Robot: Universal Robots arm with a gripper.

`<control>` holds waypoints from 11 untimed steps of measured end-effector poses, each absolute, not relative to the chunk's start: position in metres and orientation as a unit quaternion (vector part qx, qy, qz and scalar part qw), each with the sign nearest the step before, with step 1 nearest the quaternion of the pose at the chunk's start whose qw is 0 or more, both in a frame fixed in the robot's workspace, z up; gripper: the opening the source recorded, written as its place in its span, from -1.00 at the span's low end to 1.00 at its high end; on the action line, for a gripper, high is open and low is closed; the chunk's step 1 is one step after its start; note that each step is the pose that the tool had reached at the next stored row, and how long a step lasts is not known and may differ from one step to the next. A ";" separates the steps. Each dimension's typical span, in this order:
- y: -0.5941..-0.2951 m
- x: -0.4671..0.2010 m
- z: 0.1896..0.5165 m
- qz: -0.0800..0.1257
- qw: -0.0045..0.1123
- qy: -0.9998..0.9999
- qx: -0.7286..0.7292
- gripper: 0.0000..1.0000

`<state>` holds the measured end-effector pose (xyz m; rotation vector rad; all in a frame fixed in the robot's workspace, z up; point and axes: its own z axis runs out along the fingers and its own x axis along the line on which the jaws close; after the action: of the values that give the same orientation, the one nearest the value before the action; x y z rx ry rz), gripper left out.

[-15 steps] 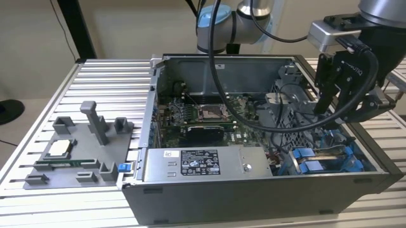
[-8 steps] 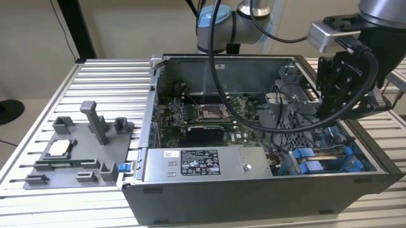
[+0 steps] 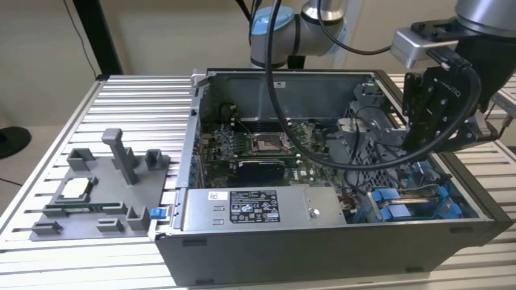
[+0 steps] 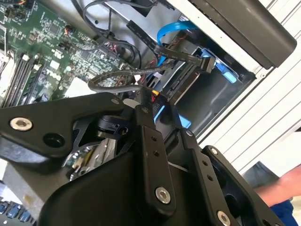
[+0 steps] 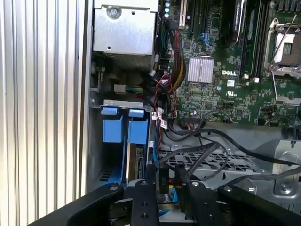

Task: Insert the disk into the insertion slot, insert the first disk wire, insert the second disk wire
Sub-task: 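Insert the first disk wire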

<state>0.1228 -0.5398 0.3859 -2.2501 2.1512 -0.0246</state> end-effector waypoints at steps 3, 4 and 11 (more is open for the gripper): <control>-0.540 0.123 0.386 -0.009 0.015 0.690 -0.723 1.00; -0.540 0.123 0.386 -0.009 0.015 0.690 -0.723 1.00; -0.540 0.123 0.386 -0.009 0.015 0.690 -0.724 -1.00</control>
<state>0.1228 -0.5398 0.3858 -2.2520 2.1469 -0.0275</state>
